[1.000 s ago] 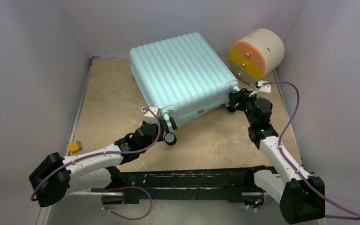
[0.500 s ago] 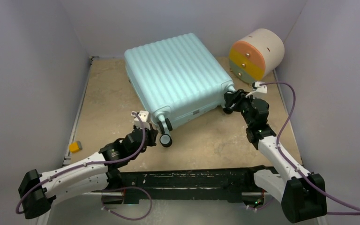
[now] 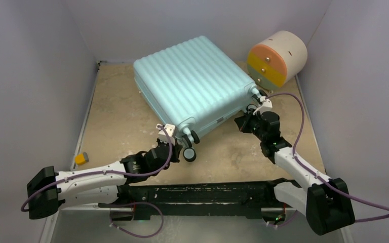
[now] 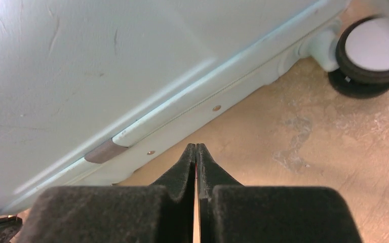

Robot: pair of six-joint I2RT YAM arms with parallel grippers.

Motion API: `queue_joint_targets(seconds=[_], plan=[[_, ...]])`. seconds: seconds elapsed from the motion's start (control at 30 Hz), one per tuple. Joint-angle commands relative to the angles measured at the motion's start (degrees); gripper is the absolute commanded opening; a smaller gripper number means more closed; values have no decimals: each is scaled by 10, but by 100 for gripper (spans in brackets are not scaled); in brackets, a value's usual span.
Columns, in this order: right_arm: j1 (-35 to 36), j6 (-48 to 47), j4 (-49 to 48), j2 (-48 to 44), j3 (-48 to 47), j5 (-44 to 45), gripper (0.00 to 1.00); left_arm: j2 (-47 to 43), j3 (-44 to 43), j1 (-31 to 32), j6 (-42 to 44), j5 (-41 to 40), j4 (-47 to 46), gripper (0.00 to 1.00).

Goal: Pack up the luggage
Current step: Zip the luggage at the center of the board.

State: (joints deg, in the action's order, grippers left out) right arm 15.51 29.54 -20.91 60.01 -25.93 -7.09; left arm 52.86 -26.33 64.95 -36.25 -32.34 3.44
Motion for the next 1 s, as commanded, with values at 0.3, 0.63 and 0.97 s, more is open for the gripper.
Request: queue_joint_targets(seconds=[0.3, 0.63, 0.97], plan=[[1, -7, 18, -49, 30, -43, 0, -32, 45, 35, -56, 46, -48, 0], [7, -27, 63, -131, 53, -111, 54, -48, 18, 35, -35, 50, 24, 43], [7, -34, 57, -163, 46, -117, 55, -81, 111, 35, 16, 4, -128, 70]])
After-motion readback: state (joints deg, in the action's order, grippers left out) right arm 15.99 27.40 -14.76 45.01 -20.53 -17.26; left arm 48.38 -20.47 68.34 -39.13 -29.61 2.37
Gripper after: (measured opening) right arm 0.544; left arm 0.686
